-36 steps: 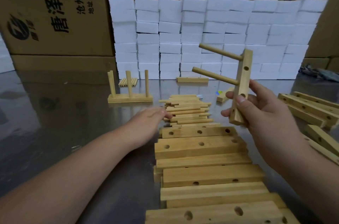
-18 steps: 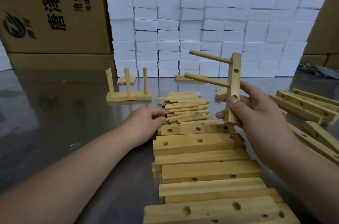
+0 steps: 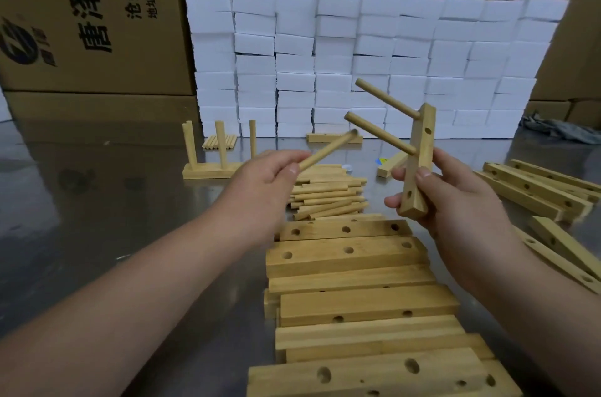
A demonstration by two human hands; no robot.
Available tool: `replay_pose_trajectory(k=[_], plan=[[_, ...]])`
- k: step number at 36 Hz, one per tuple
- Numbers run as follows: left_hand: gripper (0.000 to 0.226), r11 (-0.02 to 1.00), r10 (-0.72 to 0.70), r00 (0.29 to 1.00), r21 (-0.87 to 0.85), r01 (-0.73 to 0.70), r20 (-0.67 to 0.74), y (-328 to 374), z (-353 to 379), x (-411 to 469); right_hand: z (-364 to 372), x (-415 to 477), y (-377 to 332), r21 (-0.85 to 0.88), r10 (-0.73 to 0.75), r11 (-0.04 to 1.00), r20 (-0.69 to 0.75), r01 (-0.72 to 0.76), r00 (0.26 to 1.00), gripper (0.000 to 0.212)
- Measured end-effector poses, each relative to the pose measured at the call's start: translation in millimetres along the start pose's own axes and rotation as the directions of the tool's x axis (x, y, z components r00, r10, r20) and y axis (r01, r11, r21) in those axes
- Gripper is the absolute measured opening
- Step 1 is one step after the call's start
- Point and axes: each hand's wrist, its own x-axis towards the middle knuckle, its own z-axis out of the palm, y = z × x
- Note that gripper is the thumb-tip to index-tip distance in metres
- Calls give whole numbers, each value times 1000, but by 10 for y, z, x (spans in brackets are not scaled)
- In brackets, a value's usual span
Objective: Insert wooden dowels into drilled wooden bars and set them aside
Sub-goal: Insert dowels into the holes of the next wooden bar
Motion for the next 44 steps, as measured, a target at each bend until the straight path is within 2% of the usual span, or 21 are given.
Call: replay_pose_trajectory(k=[4, 7, 15, 24, 28, 35, 44], plan=[[31, 980, 142, 981, 120, -158, 135, 168, 50, -101, -7, -2, -11, -1, -4, 1000, -14, 4, 1000, 37], [28, 959, 183, 965, 181, -217, 189, 197, 85, -131, -6, 4, -10, -13, -2, 1000, -36, 2, 999, 37], [22, 948, 184, 960, 220, -230, 213, 148, 118, -156, 12, -20, -21, -55, -30, 998, -44, 28, 999, 36], [37, 919, 257, 937, 238, -313, 238, 223, 107, -193, 17, -29, -52, -75, -48, 996, -85, 42, 995, 33], [35, 902, 274, 926, 267, -341, 259, 219, 92, -187, 19, -40, -66, -87, -61, 995, -90, 53, 994, 30], [19, 909, 223, 919, 272, -317, 326, 209, 75, -202, 12, -51, -79, -94, -74, 993, -103, 65, 992, 29], [22, 945, 203, 925, 182, -271, 320, 243, 65, -224, 21, -53, -86, -110, -104, 990, -93, 93, 990, 28]])
